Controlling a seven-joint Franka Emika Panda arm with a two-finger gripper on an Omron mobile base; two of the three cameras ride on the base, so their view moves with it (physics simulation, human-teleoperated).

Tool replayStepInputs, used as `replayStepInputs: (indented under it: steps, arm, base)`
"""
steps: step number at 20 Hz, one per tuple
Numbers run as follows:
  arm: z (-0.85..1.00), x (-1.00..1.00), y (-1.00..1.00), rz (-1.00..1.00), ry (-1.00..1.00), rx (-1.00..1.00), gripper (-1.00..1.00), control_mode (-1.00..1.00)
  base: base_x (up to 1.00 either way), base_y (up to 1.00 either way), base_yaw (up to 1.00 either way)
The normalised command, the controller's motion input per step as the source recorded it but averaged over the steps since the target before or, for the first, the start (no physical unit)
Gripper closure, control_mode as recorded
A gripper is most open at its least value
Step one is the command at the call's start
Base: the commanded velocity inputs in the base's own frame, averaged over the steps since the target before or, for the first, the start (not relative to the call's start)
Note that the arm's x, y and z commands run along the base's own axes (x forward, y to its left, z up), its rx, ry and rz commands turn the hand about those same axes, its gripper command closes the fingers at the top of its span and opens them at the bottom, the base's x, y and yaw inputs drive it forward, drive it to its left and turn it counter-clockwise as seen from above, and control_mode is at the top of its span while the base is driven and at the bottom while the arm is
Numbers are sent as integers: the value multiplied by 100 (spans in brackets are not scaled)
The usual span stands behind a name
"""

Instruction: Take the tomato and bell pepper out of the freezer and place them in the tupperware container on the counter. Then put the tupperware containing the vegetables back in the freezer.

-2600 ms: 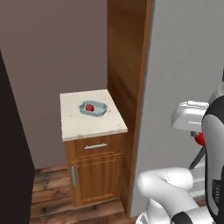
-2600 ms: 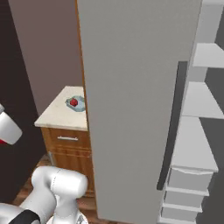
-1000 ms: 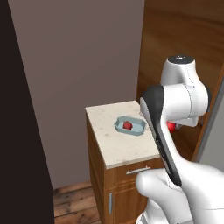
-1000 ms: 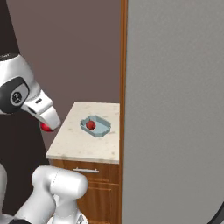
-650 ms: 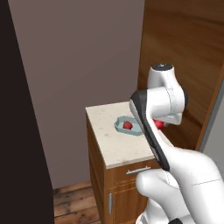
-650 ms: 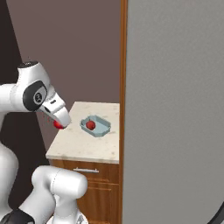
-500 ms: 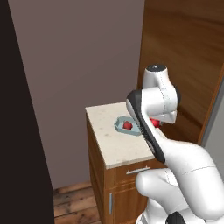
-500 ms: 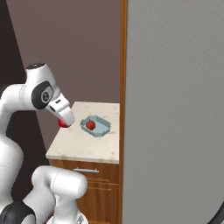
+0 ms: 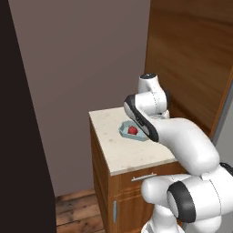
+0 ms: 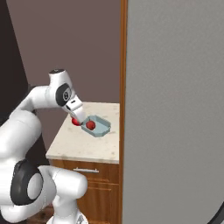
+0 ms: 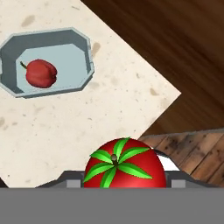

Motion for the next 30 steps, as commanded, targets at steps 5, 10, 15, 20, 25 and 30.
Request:
replayStepInputs:
  steps: [5, 10, 15, 20, 25, 30]
  arm:
    - [-53, 60, -16, -4, 7, 0, 100, -100]
    - [-48, 57, -4, -2, 6, 0, 100, -100]
    - [-36, 46, 0, -1, 2, 0, 100, -100]
    - [-15, 38, 0, 0, 0, 2, 100, -100]
    - [-19, 37, -2, 0, 0, 2, 100, -100]
    - [-27, 24, -4, 0, 0, 0, 100, -100]
  base:
    - [0, 0, 0]
    - [0, 0, 0]
    - [0, 0, 0]
    - [0, 0, 0]
    - [0, 0, 0]
    - [0, 0, 0]
